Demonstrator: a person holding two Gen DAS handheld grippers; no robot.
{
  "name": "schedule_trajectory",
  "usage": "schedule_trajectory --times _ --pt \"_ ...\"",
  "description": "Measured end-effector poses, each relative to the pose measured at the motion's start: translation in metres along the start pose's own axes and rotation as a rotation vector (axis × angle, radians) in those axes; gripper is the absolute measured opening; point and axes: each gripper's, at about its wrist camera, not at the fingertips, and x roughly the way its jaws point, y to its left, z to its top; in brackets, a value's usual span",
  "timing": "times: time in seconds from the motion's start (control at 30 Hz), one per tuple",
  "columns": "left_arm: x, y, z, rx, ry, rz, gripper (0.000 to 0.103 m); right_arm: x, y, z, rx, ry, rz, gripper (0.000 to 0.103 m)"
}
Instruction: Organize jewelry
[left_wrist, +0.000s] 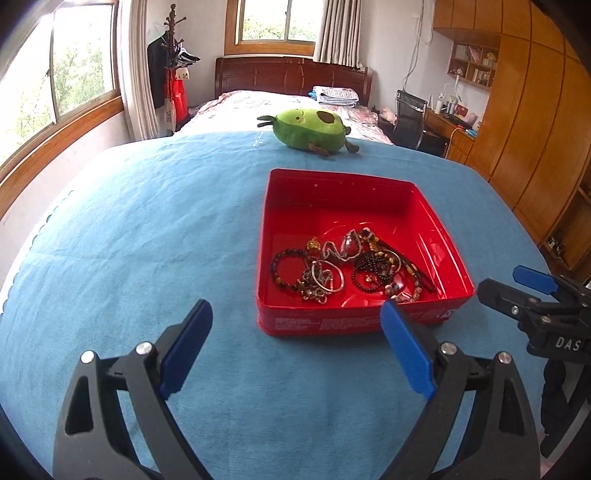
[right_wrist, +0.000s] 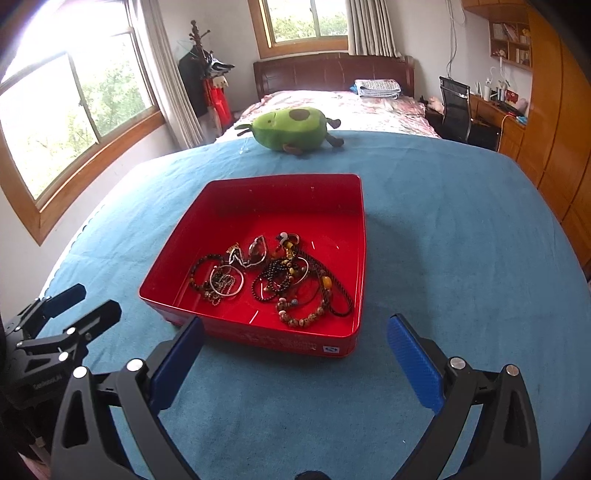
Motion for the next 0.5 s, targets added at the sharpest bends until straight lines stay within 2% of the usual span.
schedule_trajectory --times 0.33,0.5 --pt "0.006 0.002 -0.003 0.008 0.017 0.023 0.091 0.010 0.002 -0.007 0.004 0.040 -0.035 0.099" --pt "0.017 0.004 -0.005 0.009 0.051 0.027 0.091 0.018 0.000 -0.011 0.011 0.061 -0.052 0.099"
